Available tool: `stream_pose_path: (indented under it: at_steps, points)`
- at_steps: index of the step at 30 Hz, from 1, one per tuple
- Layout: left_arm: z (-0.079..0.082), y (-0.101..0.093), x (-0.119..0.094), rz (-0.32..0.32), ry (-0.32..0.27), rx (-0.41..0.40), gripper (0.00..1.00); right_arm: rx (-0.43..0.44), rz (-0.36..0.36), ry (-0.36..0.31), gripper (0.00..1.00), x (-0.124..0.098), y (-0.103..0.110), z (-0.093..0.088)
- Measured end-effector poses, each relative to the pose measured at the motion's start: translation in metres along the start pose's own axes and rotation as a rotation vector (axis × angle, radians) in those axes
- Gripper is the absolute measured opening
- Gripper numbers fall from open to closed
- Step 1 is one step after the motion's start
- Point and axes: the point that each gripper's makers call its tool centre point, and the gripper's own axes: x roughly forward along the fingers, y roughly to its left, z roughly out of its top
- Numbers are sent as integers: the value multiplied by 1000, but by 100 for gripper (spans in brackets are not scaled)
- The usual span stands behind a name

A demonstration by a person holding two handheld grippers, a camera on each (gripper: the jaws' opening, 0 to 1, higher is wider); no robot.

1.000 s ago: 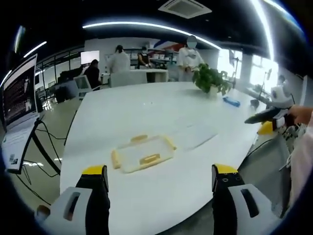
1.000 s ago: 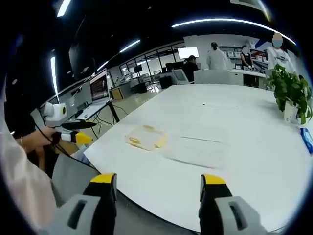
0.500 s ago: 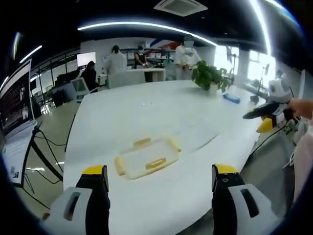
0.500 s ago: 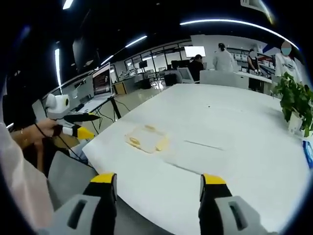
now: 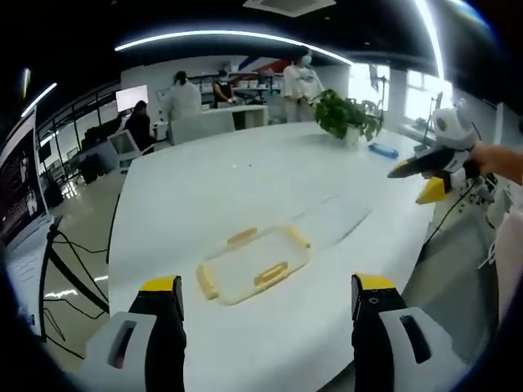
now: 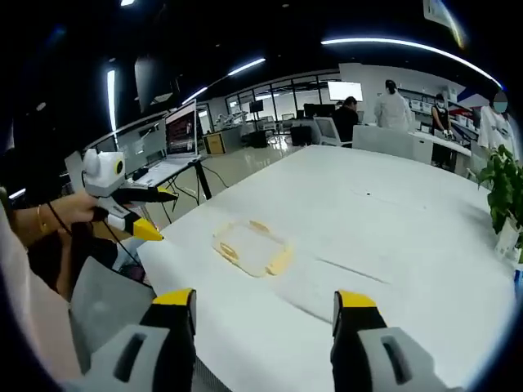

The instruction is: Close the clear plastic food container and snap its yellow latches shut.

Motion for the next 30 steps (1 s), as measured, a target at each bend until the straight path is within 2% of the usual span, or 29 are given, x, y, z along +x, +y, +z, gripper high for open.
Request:
stream_pose_path:
  at_steps: [4, 6, 9, 11, 13, 19, 22, 26, 27, 28, 30]
  points:
    - [2, 7, 7, -18, 20, 33, 83, -38, 42, 23, 67, 14, 6, 3]
    - [-1, 11, 10, -30, 58, 67, 83, -58, 60, 34, 67, 20, 7, 4]
    - [0, 14, 15, -61, 75, 63, 82, -106, 74, 60, 67, 29, 5, 5]
    - [-3, 16, 19, -82, 94, 78, 82, -131, 80, 73, 67, 35, 3, 6]
    - [-11, 20, 22, -99, 140, 135, 83, -153, 97, 85, 67, 42, 2, 9]
    - [-24, 32, 44, -137, 199, 219, 82, -219, 148, 117, 67, 61, 1, 15]
    - [-29, 32, 52, -172, 226, 272, 82, -246, 164, 198, 67, 72, -4, 5]
    - [-34, 36, 64, -206, 263, 315, 82, -257, 203, 217, 67, 86, -4, 5]
    - [-34, 36, 66, -220, 260, 313, 82, -258, 209, 222, 67, 89, -4, 5]
    - [-33, 32, 69, -260, 259, 311, 82, -263, 215, 228, 67, 91, -4, 5]
    - [-31, 31, 73, -282, 254, 346, 83, -284, 218, 239, 69, 98, -7, 5]
